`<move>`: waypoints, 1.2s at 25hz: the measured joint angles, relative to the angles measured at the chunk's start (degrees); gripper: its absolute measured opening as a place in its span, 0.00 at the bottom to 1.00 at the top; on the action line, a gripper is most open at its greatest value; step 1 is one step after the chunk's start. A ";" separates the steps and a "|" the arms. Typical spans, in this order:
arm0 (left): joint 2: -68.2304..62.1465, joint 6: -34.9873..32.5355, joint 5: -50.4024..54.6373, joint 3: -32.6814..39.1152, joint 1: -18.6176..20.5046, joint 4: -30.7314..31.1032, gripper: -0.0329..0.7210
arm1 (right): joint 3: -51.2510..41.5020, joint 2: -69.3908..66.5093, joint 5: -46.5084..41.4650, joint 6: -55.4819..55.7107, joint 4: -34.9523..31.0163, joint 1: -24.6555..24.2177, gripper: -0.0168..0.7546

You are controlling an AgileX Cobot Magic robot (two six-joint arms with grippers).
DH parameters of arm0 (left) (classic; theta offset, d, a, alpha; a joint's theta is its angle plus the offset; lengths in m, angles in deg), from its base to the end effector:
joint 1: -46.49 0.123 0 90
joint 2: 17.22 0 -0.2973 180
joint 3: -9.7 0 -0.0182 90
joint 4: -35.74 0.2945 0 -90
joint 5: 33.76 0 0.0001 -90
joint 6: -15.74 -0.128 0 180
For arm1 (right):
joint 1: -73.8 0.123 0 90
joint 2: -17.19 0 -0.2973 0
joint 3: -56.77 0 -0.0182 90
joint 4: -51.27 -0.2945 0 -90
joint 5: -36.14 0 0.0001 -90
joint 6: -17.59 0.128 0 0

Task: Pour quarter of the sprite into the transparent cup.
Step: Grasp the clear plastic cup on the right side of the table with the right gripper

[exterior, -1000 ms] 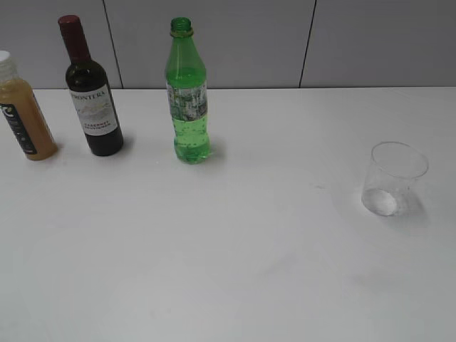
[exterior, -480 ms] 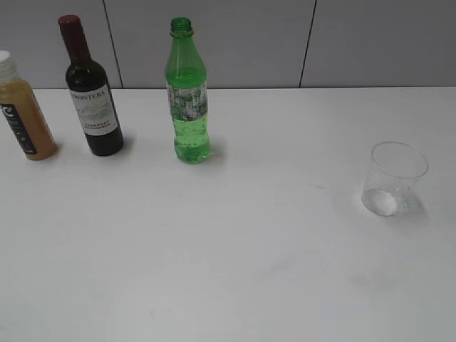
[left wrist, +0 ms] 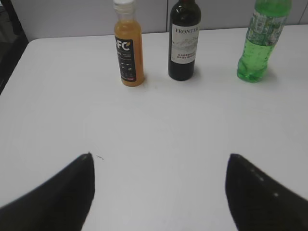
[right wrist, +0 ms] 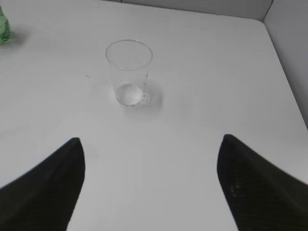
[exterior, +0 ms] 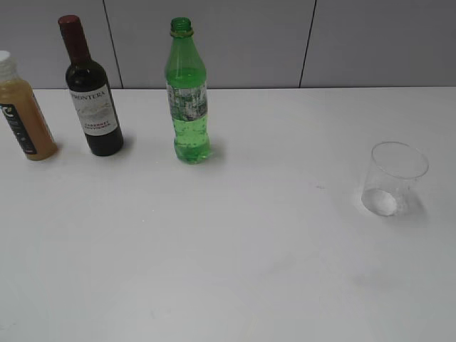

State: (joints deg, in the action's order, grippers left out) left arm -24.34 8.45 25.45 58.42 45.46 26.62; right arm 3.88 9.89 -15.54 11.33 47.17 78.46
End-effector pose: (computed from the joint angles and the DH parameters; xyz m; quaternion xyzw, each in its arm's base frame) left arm 0.0533 -0.0184 0.2871 0.0633 0.8386 -0.0501 0.5388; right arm 0.0694 0.0129 0.2754 -0.0761 0.8244 0.0279 0.5602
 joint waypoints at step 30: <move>0.00 0.00 0.00 0.00 0.00 0.30 0.83 | -1.49 -42.02 54.86 -5.86 -9.63 0.00 0.79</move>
State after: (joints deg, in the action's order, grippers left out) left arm -24.34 8.45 25.45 58.42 45.46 26.92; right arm 2.40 -32.13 39.32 5.47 37.55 78.46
